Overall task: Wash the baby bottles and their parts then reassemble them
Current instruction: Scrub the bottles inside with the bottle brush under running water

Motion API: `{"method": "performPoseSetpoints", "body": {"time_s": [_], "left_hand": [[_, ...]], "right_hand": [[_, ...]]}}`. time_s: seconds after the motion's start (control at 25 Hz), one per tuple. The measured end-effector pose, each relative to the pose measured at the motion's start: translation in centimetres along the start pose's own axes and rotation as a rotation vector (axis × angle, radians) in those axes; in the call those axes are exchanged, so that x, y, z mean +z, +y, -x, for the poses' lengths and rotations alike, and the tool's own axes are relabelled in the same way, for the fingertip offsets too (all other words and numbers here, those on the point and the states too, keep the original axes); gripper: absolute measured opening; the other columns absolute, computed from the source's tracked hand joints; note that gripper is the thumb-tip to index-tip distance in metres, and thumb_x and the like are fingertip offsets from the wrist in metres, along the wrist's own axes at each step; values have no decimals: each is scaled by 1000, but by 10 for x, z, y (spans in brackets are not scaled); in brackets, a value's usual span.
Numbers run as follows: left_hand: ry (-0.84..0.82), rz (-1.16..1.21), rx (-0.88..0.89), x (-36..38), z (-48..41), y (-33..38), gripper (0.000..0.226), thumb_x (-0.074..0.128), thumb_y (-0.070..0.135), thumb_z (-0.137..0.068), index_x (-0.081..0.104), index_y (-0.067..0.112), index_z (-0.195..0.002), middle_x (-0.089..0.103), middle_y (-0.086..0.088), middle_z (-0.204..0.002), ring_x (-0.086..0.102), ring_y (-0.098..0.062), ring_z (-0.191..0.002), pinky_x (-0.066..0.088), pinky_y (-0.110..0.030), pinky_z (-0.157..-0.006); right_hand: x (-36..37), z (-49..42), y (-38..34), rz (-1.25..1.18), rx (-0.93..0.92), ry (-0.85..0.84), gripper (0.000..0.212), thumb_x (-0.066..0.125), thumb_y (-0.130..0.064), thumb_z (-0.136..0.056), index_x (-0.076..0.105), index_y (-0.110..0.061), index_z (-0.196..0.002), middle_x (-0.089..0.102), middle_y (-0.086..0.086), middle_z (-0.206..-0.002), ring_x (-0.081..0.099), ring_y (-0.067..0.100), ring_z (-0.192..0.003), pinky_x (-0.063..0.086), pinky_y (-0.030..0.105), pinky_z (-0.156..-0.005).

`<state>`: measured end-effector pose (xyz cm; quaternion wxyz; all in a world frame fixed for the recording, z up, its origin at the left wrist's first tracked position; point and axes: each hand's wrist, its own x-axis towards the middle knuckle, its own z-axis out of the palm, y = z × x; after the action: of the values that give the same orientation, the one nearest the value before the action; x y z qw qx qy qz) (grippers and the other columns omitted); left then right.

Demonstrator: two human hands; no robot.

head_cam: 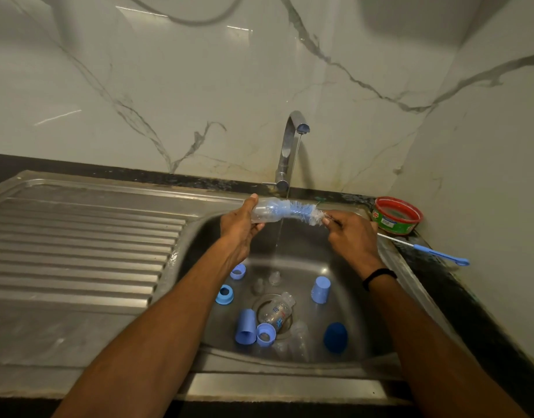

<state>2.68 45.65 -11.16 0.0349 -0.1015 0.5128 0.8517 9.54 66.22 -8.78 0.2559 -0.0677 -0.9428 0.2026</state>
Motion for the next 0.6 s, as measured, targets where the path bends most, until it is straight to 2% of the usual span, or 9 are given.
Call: {"method": "performPoseSetpoints", "body": {"time_s": [0.12, 0.24, 0.32, 0.4, 0.6], "left_hand": [[18, 7, -6, 5, 5, 0, 24, 72, 36, -91, 63, 16, -98, 71, -10, -104, 72, -22, -96, 61, -29, -81], [46, 1, -18, 10, 10, -4, 22, 70, 37, -93, 62, 17, -96, 71, -10, -102, 72, -23, -95, 61, -30, -81], [78, 8, -14, 11, 9, -3, 21, 68, 38, -94, 63, 17, -96, 72, -10, -102, 72, -23, -94, 61, -30, -79], [94, 20, -6, 11, 8, -2, 22, 67, 38, -95, 64, 17, -97, 72, -10, -101, 72, -23, -93, 60, -30, -77], [130, 46, -1, 16, 6, -2, 31, 64, 38, -96, 63, 10, -109, 71, -10, -102, 71, -23, -93, 59, -27, -75]], "right_hand": [[-12, 0, 4, -20, 17, -47, 17, 58, -27, -92, 73, -32, -99, 71, -5, -84, 62, 20, -82, 48, 48, -87], [-22, 1, 0, 36, -10, -46, 17, 59, -28, -92, 73, -35, -98, 73, -4, -91, 64, 24, -87, 48, 47, -88], [-28, 0, -4, 107, -43, -18, 19, 61, -27, -93, 73, -37, -103, 74, -6, -101, 63, 24, -95, 40, 43, -95], [-32, 0, -9, 191, -64, 6, 24, 60, -24, -93, 72, -38, -109, 72, -7, -107, 61, 23, -98, 31, 38, -91], [-38, -3, -10, 201, -89, 27, 25, 59, -22, -93, 72, -37, -109, 71, -3, -98, 59, 22, -88, 39, 41, -86]]}}
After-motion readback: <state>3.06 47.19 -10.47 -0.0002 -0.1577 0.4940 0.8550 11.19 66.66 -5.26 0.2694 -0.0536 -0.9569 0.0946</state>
